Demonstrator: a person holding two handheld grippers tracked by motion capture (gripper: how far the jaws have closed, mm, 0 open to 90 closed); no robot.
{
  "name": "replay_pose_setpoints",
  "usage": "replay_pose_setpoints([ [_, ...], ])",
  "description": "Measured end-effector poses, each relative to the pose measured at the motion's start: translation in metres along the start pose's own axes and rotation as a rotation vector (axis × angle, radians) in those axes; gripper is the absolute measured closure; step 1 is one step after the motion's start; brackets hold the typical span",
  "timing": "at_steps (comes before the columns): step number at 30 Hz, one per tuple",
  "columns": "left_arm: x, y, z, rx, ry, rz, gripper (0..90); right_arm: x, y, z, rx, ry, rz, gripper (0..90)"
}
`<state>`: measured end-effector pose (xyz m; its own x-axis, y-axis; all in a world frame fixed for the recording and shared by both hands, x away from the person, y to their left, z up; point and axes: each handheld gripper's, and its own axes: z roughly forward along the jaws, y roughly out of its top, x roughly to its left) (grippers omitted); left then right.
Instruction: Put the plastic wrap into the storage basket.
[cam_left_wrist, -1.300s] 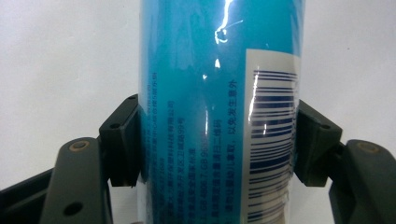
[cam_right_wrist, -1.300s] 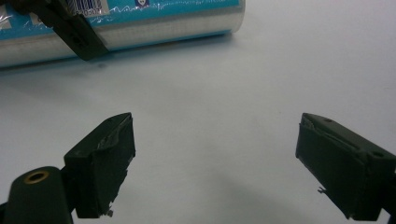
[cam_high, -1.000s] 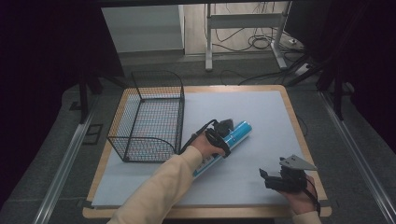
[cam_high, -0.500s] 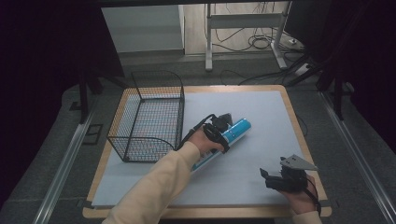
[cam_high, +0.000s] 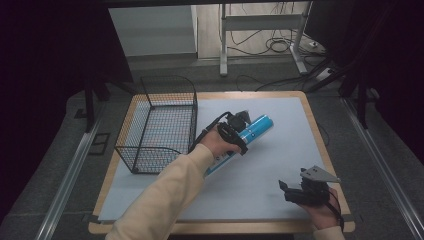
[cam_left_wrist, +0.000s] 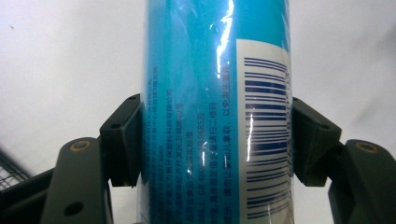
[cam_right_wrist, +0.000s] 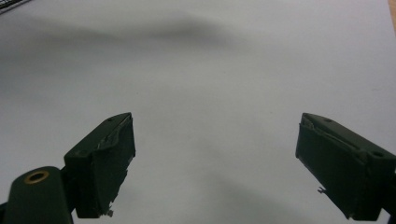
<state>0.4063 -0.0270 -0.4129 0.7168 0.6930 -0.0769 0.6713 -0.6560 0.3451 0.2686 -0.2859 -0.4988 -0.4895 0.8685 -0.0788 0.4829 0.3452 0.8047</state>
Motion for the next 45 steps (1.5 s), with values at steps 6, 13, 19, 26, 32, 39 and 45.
replay_pose_setpoints([
  [6, 0.001, 0.003, -0.01, -0.021, 0.008, -0.007, 31.2, -0.001, 0.0, 0.001, -0.001, -0.002, 0.0, 12.3],
  [13, 0.003, 0.007, -0.017, -0.026, 0.021, 0.002, 31.3, -0.001, -0.001, 0.001, 0.002, -0.003, -0.001, 12.3],
  [19, 0.003, 0.012, -0.026, -0.039, 0.02, 0.012, 31.3, -0.001, -0.001, 0.002, 0.001, -0.004, -0.002, 12.3],
  [26, 0.005, 0.016, -0.04, -0.061, 0.047, 0.019, 31.3, -0.002, -0.001, 0.002, 0.004, -0.004, -0.002, 12.3],
  [32, 0.014, 0.02, -0.054, -0.085, 0.052, 0.008, 31.3, -0.002, -0.001, 0.001, 0.0, -0.001, -0.003, 12.3],
  [39, 0.024, 0.026, -0.068, -0.101, 0.078, -0.003, 31.3, -0.002, -0.001, 0.001, -0.002, -0.001, -0.004, 12.3],
  [45, 0.027, 0.026, -0.073, -0.109, 0.094, -0.009, 31.3, -0.003, -0.001, 0.001, -0.003, -0.004, -0.002, 12.3],
])
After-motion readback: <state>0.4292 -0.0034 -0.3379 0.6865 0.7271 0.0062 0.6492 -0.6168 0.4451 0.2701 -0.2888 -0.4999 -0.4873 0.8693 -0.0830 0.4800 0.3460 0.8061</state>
